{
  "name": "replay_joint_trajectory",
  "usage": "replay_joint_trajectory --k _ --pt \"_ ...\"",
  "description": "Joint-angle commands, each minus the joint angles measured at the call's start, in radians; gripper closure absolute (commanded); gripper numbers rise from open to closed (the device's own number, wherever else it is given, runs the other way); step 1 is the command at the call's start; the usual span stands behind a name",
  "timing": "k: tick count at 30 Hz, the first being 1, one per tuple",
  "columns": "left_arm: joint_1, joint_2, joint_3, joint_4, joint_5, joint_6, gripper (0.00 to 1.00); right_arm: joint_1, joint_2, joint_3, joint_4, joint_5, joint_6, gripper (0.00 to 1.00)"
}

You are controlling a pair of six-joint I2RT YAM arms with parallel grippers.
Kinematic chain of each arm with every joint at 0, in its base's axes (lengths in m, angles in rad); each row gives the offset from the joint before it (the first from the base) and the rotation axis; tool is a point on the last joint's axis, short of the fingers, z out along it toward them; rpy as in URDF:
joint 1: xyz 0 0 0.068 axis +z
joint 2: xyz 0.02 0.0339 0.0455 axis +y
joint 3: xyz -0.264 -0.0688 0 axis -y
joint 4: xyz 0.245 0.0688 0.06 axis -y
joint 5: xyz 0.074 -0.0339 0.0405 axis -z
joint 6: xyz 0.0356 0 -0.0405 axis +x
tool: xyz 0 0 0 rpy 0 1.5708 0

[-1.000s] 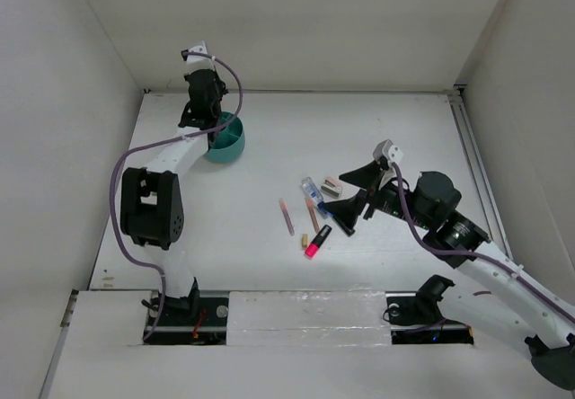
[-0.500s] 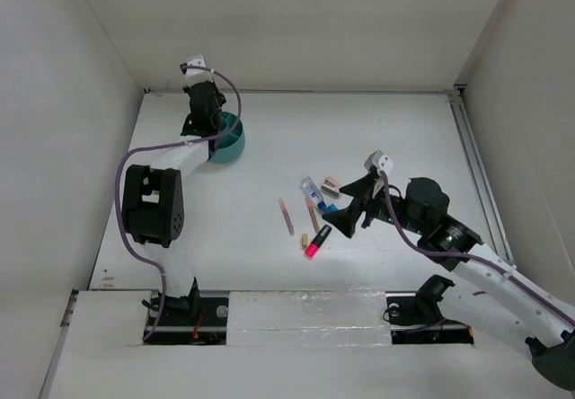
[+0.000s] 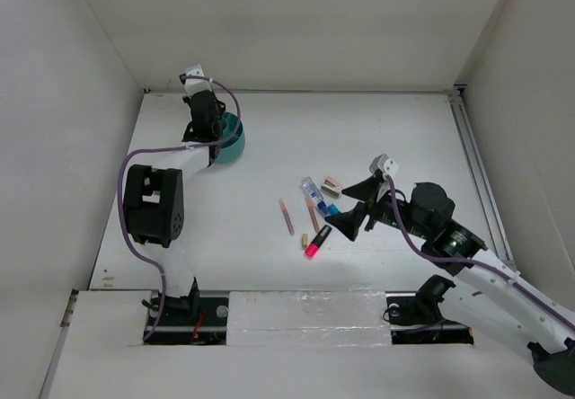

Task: Sort the stationery into containers
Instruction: Place the pen in the storage box.

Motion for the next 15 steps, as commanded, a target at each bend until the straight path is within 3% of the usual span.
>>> replay_joint_trajectory --k 1,15 --pt "-0.005 -0.036 -0.018 0.056 -0.036 -0.027 1.00 0.009 -0.009 -0.016 0.030 0.009 0.013 0.00" --pt "-0.046 -0.023 -0.057 0.056 -0.106 -0.039 1.00 0.009 -0.020 -0.025 0.050 0.018 0.023 0.00"
